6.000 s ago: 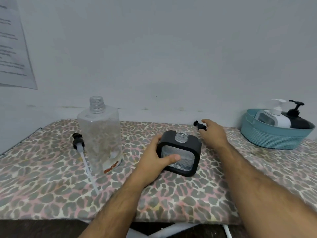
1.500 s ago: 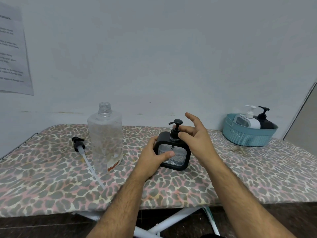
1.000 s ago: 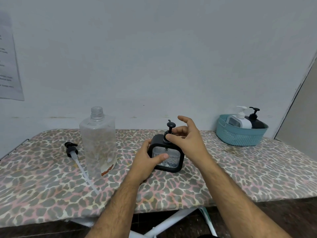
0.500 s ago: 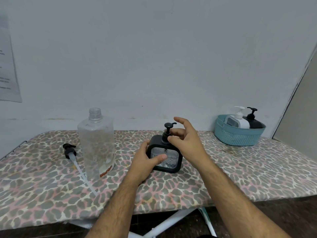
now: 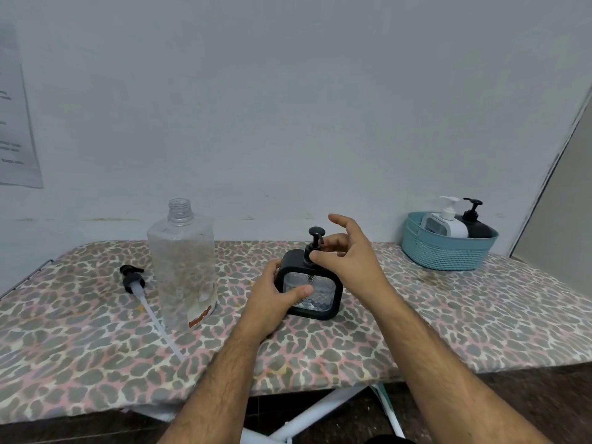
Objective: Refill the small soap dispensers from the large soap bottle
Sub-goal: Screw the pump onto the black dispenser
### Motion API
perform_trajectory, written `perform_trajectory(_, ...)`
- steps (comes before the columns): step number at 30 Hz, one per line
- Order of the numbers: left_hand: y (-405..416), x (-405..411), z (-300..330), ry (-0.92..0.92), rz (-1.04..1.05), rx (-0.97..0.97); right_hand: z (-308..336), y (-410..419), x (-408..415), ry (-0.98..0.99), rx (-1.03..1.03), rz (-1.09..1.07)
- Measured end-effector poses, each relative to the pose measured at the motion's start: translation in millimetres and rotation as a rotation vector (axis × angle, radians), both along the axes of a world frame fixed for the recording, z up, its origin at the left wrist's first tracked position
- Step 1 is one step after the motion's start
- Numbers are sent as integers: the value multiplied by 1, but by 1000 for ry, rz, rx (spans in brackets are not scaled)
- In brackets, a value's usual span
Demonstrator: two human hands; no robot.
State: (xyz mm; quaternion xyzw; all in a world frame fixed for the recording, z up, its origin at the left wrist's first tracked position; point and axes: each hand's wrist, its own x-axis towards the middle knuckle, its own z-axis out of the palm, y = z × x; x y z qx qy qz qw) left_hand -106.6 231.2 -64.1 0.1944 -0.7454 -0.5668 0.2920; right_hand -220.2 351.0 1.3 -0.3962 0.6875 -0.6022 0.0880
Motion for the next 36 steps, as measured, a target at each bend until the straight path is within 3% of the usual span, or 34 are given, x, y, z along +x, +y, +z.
perform_trajectory(4,-1,-1,0,0,-2,1,0,0,0,-49,-6,85)
perform_trajectory(10,-1,-1,-1,5,-4,1,2,-2,0,-11,-2,9)
perform_trajectory(15,-2,-1,-2,13,-10,6,3,-2,-4,-83,2,164)
perform_trajectory(23,0,-1,-1,18,-16,-4,4,-12,3,77,67,-62)
perform_trajectory(30,-3,-2,-3,16,-16,17,8,-1,-6,-161,2,242)
perform_trajectory(36,-2,-1,-2,32,-20,38,9,-4,-11,-7,57,164)
